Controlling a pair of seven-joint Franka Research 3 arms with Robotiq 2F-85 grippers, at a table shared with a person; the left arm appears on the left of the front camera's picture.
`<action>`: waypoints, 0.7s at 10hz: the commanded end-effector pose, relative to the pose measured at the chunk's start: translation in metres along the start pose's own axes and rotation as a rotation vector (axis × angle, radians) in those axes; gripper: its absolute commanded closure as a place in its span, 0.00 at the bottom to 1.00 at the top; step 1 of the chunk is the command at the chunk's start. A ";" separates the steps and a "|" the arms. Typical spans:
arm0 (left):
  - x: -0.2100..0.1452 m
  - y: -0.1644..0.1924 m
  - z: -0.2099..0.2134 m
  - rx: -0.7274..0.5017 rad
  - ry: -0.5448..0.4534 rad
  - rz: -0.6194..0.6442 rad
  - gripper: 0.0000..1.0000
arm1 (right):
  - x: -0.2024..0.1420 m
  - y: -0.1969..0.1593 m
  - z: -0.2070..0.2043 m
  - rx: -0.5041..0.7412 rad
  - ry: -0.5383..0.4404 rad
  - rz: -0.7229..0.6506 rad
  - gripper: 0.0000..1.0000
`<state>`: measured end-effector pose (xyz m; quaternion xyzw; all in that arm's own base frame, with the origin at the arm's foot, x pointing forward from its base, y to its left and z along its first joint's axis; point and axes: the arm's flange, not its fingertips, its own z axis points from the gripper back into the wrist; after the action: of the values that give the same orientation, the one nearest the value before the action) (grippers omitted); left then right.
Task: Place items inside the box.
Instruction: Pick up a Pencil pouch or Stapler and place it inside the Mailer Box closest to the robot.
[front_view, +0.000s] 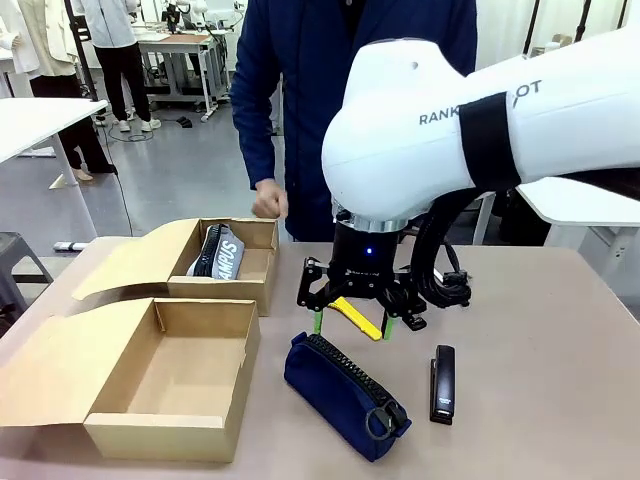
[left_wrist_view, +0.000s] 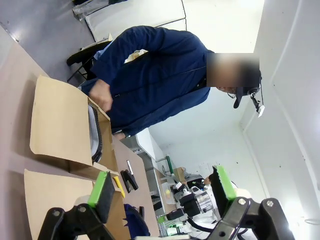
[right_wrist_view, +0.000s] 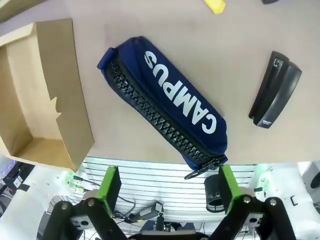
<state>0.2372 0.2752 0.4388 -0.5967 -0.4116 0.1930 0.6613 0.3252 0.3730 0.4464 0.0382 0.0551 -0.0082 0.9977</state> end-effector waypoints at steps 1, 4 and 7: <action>0.000 -0.001 -0.001 -0.025 -0.016 -0.024 0.00 | -0.006 0.000 -0.009 -0.051 -0.065 0.220 0.00; 0.000 -0.001 -0.001 -0.025 -0.016 -0.024 0.00 | -0.007 -0.003 -0.016 -0.090 -0.155 0.565 0.00; 0.000 -0.001 -0.001 -0.025 -0.016 -0.024 0.00 | -0.002 -0.006 -0.020 -0.023 -0.083 0.719 0.00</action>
<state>0.2371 0.2752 0.4389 -0.5968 -0.4116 0.1929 0.6612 0.3225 0.3788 0.4303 0.0136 -0.0113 0.3214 0.9468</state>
